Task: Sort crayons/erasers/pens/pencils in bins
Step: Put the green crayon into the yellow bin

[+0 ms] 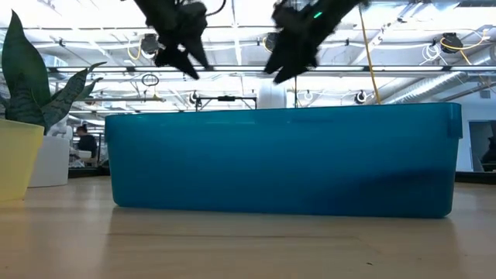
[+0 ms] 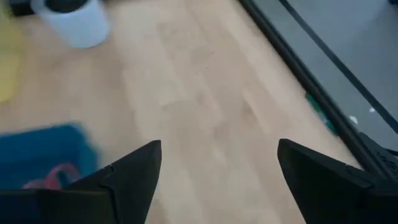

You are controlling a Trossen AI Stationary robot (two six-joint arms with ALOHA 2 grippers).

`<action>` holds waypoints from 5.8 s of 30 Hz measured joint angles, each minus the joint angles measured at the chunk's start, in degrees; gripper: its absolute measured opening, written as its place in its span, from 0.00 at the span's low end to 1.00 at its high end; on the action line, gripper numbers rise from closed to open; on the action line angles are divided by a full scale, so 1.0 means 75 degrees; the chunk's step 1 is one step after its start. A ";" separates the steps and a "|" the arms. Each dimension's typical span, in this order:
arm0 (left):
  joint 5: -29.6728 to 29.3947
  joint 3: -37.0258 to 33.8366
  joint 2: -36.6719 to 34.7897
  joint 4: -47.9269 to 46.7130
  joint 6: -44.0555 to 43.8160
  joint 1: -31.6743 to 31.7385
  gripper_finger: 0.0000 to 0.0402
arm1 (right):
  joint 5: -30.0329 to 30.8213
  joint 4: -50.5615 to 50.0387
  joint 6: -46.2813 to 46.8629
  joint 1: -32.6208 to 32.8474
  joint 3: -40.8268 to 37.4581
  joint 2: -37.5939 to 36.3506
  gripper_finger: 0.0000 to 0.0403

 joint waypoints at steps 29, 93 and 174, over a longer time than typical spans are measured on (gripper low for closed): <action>0.0900 -0.0003 -0.0468 -0.1024 0.2140 0.2541 0.58 | -0.2171 -0.2519 0.4044 -0.3483 0.6308 0.6947 0.75; 0.0099 0.0167 0.3619 0.1919 0.6155 0.2279 0.58 | -0.2335 -0.3623 -0.2580 -0.1893 0.5111 0.0326 0.75; 0.1836 -0.4395 0.3699 0.8927 0.3598 0.0803 0.15 | -0.2321 -0.3265 0.0309 -0.0696 0.4152 -0.0722 0.75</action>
